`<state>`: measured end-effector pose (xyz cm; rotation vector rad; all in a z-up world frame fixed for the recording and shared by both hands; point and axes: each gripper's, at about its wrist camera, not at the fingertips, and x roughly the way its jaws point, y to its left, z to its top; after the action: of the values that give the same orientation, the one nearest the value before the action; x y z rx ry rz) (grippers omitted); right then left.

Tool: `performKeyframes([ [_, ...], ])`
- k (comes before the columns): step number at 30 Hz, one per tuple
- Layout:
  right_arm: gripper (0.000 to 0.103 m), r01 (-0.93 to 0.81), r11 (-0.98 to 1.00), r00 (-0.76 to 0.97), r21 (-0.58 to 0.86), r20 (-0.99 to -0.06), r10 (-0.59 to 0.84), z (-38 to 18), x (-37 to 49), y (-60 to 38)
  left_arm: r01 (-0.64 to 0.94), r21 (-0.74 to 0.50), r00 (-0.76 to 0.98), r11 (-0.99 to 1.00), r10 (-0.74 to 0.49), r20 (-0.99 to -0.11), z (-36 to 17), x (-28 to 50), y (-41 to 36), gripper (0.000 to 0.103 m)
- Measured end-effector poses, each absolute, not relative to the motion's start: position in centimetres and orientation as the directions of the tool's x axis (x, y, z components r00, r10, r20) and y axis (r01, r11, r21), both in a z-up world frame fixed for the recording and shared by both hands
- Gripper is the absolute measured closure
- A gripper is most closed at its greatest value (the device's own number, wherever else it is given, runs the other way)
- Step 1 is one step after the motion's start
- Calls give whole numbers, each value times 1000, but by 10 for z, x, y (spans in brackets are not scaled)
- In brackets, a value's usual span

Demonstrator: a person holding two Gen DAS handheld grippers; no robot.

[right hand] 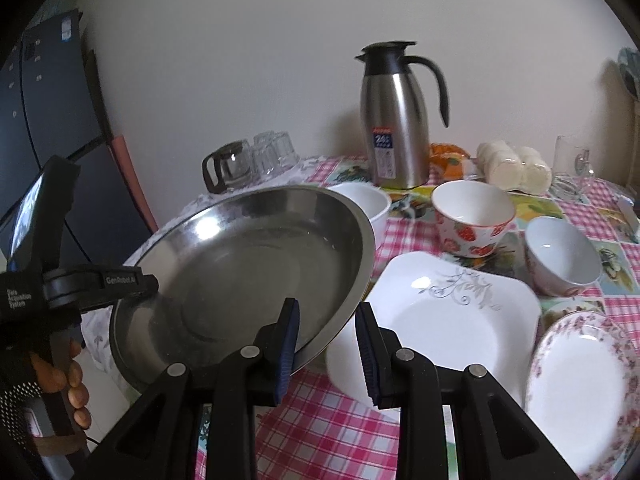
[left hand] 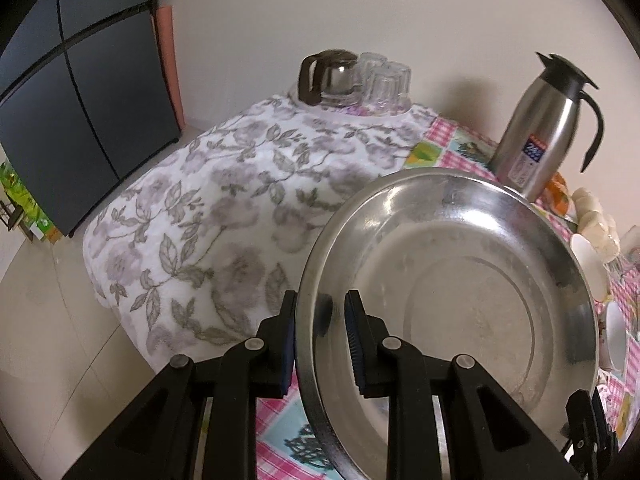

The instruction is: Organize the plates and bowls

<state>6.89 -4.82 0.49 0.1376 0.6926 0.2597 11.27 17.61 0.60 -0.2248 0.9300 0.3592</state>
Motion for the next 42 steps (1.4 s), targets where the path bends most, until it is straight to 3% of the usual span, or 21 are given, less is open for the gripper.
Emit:
performKeyframes([
  [37,72,29,978,799,207,-593,102,23,24,-203,-96,-6,594,995,53,-803,14,111,1,79],
  [42,73,-17,987,798,159,-592,109,19,24,-195,-21,15,615,1000,24,-788,16,108,-21,79],
])
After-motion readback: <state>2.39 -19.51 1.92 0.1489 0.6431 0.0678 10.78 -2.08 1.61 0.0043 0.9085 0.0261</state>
